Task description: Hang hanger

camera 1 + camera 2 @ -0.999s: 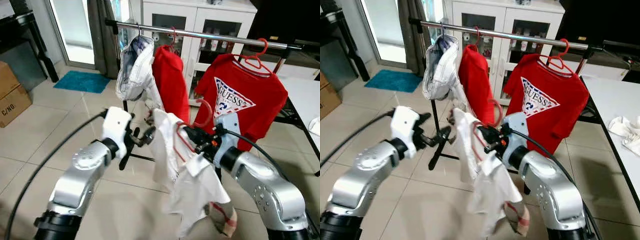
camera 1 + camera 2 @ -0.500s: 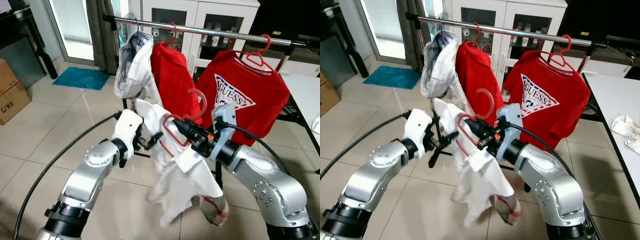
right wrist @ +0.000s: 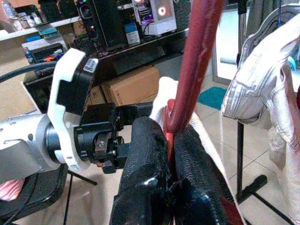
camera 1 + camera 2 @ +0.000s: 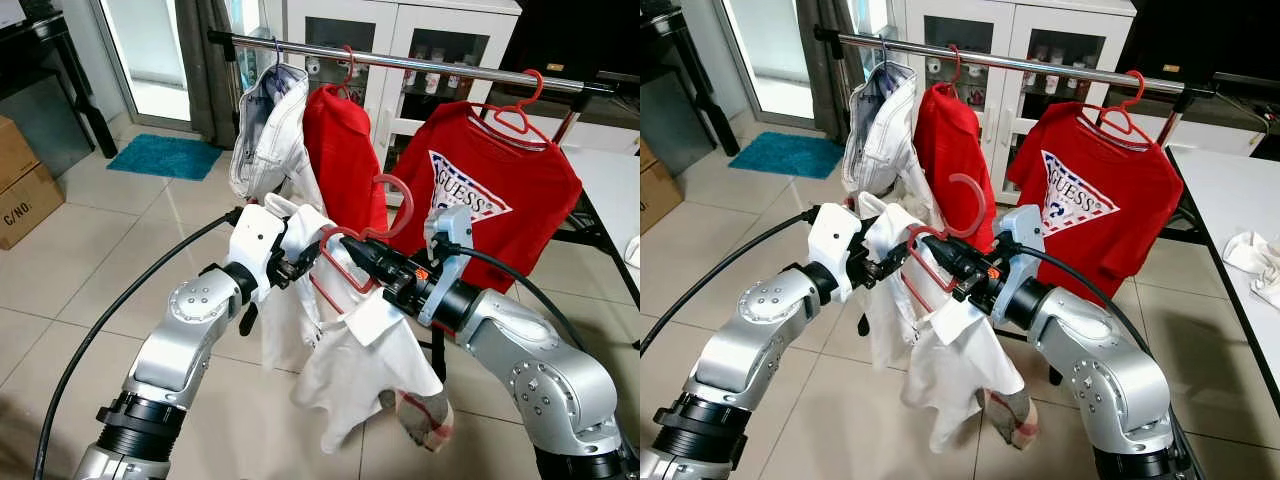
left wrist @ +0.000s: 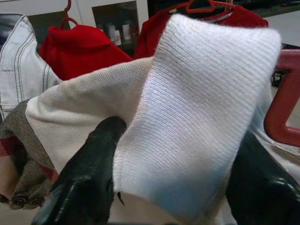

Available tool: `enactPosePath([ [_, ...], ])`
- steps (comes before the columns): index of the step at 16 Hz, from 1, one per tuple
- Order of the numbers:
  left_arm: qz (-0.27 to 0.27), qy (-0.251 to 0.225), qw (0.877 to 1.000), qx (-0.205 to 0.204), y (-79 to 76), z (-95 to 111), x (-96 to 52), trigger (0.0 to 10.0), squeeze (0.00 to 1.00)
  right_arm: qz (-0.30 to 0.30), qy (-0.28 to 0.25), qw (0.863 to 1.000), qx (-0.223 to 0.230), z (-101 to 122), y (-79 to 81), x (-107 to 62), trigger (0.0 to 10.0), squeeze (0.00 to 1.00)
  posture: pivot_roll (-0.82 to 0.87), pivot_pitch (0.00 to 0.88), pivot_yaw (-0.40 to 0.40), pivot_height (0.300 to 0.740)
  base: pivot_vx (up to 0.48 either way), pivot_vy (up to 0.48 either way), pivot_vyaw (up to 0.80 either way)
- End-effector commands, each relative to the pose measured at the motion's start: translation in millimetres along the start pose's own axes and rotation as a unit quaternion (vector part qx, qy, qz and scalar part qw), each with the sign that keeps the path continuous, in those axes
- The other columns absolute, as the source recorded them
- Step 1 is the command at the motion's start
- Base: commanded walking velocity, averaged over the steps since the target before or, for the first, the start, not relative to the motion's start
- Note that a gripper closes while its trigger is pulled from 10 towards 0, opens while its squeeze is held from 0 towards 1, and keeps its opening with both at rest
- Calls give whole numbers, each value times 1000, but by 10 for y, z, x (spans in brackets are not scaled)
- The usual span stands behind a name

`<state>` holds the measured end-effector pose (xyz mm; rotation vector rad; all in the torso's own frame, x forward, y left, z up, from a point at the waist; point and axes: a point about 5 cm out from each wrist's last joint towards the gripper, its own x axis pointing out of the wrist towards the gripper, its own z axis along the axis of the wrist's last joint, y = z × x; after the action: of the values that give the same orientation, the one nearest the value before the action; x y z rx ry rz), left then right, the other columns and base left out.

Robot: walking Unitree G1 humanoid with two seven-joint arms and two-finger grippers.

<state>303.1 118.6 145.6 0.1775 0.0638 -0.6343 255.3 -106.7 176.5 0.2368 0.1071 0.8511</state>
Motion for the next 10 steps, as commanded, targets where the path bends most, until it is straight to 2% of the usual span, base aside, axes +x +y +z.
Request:
enactPosePath([
  [1,-5,-2,1000,0,-13,-1,14,0,0,7,-10,1000,-4,50,25,-20,0,0,-111,0,-29,740,0,0,0],
  [10,3,0,1000,13,-11,-12,-4,0,0,-13,7,1000,-7,12,-44,-17,0,0,-111,0,-35,740,0,0,0],
])
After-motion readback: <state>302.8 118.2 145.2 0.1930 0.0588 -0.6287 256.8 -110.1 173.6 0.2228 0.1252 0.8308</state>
